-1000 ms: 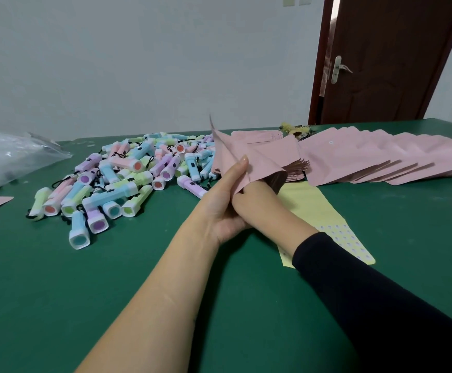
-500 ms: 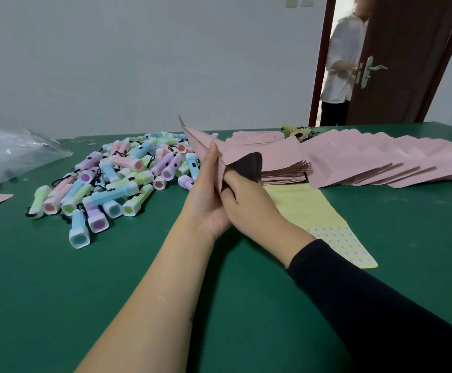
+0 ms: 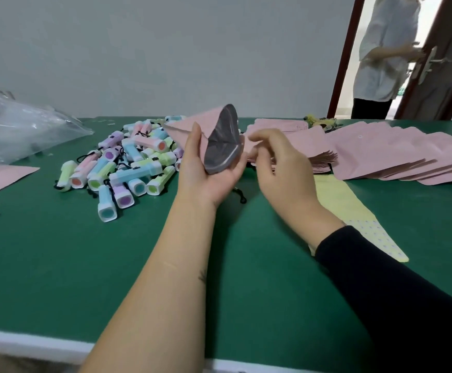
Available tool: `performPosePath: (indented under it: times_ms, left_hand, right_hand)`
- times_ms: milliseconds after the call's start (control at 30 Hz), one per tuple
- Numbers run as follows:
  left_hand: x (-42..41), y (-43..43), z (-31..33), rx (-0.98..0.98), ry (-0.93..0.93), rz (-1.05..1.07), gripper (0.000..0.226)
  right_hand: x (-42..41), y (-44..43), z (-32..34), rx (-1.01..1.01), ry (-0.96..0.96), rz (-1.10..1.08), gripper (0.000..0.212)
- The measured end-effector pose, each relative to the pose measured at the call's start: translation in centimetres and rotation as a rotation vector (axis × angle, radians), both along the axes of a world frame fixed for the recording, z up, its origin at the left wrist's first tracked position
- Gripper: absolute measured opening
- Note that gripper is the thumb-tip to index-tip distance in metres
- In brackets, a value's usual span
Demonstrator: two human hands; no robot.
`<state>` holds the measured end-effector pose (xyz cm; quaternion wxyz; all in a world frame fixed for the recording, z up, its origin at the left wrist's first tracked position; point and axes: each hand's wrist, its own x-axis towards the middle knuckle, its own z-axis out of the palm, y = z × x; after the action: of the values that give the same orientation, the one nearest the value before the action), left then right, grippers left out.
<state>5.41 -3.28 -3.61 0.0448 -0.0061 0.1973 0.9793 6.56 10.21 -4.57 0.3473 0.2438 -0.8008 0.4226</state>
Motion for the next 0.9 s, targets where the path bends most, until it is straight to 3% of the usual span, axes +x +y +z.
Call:
performPosePath:
  times_ms: [100, 200, 300, 467, 700, 800, 900]
  left_hand:
    - [0.4, -1.0, 0.3, 0.047, -0.005, 0.034, 0.057]
    - [0.8, -0.9, 0.6, 0.074, -0.008, 0.010, 0.056]
    - [1.0, -0.6, 1.0, 0.111, -0.002, -0.013, 0.058]
    - [1.2, -0.4, 1.2, 0.158, -0.014, 0.001, 0.068]
    - [0.8, -0.5, 0.9, 0.164, -0.007, 0.020, 0.068]
    - [0.7, -0.2, 0.8, 0.152, -0.003, 0.020, 0.069]
    - [0.8, 0.0, 0.7, 0.130, 0.009, 0.009, 0.072]
  right_hand:
    - [-2.3, 0.2, -0.3, 0.031, -0.238, -0.093, 0.024]
    - [-4.0, -0.6, -1.6, 0.336, -0.472, -0.101, 0.041]
    - [-4.4, -2.4, -2.2, 0.568, -0.575, -0.053, 0.055]
    - [-4.9, -4.8, -2.7, 0.785, -0.531, -0.116, 0.039]
    - [-5.1, -3.1, -1.0, 0.782, -0.315, -0.355, 0.041]
    - [-4.9, -3.2, -1.0, 0.750, -0.385, -0.234, 0.041]
    - [-4.4, -4.2, -1.9, 0.899, -0.477, -0.065, 0.044]
